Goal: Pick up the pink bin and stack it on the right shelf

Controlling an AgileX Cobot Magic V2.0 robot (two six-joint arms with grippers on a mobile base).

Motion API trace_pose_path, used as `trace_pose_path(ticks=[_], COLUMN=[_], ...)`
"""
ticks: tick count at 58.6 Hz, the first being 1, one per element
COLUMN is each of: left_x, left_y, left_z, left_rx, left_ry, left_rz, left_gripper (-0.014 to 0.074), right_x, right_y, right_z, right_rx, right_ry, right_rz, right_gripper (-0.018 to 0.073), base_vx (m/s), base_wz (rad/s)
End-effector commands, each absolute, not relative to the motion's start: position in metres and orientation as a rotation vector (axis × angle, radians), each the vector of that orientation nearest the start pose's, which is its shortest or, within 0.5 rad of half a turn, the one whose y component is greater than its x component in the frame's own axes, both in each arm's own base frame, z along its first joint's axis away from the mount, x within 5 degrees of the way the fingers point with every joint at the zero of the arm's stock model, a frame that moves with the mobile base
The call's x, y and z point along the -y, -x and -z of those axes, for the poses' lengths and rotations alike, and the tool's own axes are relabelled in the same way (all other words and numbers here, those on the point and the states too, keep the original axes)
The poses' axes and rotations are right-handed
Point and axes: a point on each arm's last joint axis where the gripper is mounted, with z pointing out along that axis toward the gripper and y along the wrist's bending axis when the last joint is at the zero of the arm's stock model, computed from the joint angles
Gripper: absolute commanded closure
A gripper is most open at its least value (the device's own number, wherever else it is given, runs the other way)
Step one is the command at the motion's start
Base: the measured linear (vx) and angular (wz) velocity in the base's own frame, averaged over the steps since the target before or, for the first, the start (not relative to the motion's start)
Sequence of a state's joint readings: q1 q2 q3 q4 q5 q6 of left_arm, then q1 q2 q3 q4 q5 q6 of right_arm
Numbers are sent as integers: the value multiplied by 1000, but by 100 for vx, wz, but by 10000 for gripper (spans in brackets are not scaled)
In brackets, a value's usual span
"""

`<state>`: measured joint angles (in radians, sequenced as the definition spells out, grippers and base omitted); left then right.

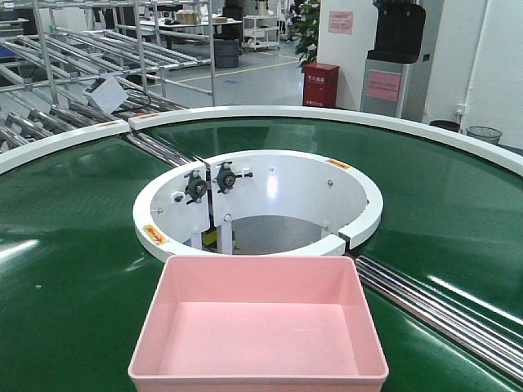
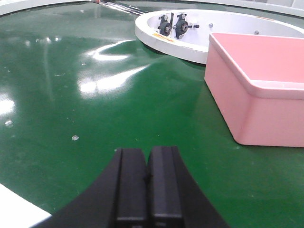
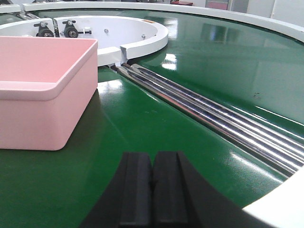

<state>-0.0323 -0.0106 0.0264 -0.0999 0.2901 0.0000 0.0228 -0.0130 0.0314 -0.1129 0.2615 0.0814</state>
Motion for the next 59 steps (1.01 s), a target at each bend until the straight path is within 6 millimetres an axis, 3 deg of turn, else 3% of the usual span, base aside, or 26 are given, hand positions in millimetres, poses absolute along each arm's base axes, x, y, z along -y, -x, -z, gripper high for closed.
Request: trace_pose_path(ticks=[1, 46, 59], left_x=[4, 2, -1], left_y=[-56, -57, -51], left_z=[-183, -200, -228], left_rx=[-1711, -1529, -1216], left_ry=[51, 58, 71], left_rz=[122, 115, 103], left_gripper=[604, 604, 604], right_x=[1, 1, -2], right_y=[-56, -56, -54], right_z=[-188, -191, -214], right_rx=[-1671, -1636, -1377], right_ry=[36, 33, 51], right_rz=[37, 29, 6], right_gripper=[571, 571, 571], base_vx=[0, 0, 0], base_wz=[0, 0, 0])
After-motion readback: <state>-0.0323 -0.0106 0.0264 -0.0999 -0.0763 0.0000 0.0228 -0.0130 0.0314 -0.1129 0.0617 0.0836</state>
